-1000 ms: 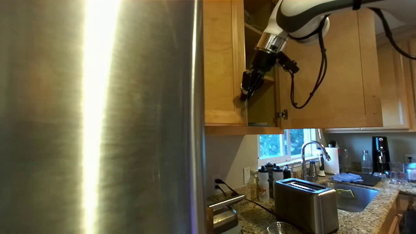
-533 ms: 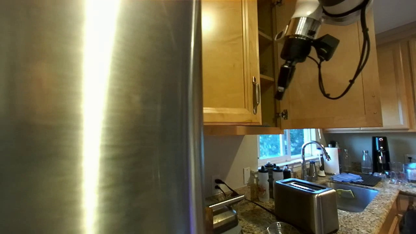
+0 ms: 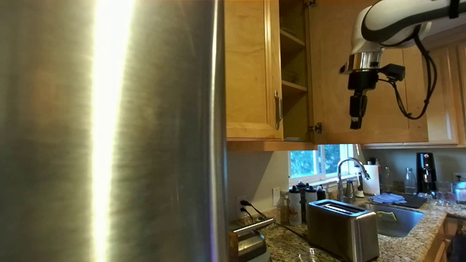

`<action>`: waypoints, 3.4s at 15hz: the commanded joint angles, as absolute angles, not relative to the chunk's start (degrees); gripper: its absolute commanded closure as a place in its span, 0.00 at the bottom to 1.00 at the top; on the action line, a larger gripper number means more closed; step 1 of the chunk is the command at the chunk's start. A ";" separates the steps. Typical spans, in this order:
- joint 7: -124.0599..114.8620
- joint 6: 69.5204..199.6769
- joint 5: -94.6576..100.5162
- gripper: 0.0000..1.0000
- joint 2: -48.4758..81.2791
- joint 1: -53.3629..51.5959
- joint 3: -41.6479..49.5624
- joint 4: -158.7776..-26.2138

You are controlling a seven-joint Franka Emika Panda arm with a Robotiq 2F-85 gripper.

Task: Open the doors of the kitchen cabinet

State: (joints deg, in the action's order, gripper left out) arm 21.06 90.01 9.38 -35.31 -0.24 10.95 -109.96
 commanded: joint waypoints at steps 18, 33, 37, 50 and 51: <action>52.99 102.88 -17.89 0.00 -11.89 -3.53 11.33 -90.17; 74.92 103.24 -25.13 0.00 -6.25 -2.49 7.74 -84.73; 79.45 102.56 -27.62 0.00 -5.85 -2.40 7.53 -84.51; 89.09 97.60 -29.93 0.00 -6.89 -1.65 6.17 -84.70; 87.79 96.98 -28.29 0.00 -8.19 -1.76 5.67 -85.95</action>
State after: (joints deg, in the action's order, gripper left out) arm 87.66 100.87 -28.63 -5.11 -1.32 8.42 -84.34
